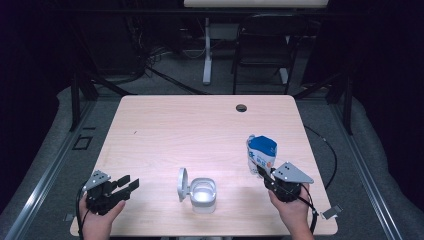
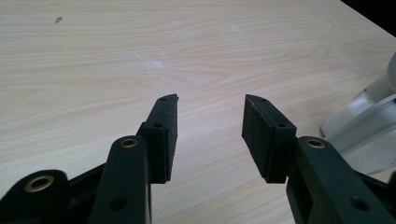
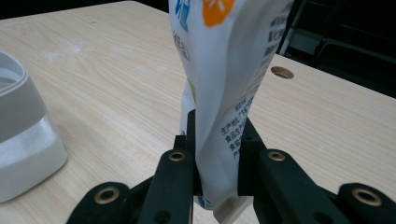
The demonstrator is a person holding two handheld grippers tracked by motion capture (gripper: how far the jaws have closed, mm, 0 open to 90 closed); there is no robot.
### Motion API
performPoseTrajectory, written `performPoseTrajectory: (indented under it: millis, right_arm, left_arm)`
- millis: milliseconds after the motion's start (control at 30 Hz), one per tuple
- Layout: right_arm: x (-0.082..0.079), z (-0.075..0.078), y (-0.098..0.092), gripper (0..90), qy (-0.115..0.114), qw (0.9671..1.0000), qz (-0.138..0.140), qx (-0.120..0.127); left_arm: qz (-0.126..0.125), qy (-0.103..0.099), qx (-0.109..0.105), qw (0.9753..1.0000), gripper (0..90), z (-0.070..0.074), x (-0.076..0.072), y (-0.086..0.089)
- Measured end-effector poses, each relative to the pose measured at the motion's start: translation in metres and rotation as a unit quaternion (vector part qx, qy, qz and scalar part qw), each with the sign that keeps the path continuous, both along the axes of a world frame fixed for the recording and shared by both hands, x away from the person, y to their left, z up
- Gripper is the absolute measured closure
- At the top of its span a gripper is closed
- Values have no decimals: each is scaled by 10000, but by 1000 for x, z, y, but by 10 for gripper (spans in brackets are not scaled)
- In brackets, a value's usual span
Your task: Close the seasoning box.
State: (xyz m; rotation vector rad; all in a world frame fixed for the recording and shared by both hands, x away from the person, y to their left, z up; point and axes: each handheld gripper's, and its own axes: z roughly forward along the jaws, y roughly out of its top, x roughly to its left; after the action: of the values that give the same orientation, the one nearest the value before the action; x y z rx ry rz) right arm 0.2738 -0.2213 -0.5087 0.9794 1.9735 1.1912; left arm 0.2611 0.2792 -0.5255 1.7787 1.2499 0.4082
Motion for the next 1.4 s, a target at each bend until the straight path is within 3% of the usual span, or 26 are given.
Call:
performPoseTrajectory:
  millis: [367,500,1033,1400]
  right_arm:
    - [9,-14,1,806,150,9997,-115,-172]
    - [19,-25,1,807,363,9987,-196,-286]
    - [31,-49,-4,806,738,9959,-331,-393]
    - [30,-49,-4,785,754,9958,-320,-420]
  left_arm:
    - [-10,4,58,10000,563,0,0,-1]
    - [-32,30,58,10000,562,0,0,-2]
    - [-24,12,94,10000,563,-2,0,-2]
    - [-24,8,87,10000,562,-1,0,-2]
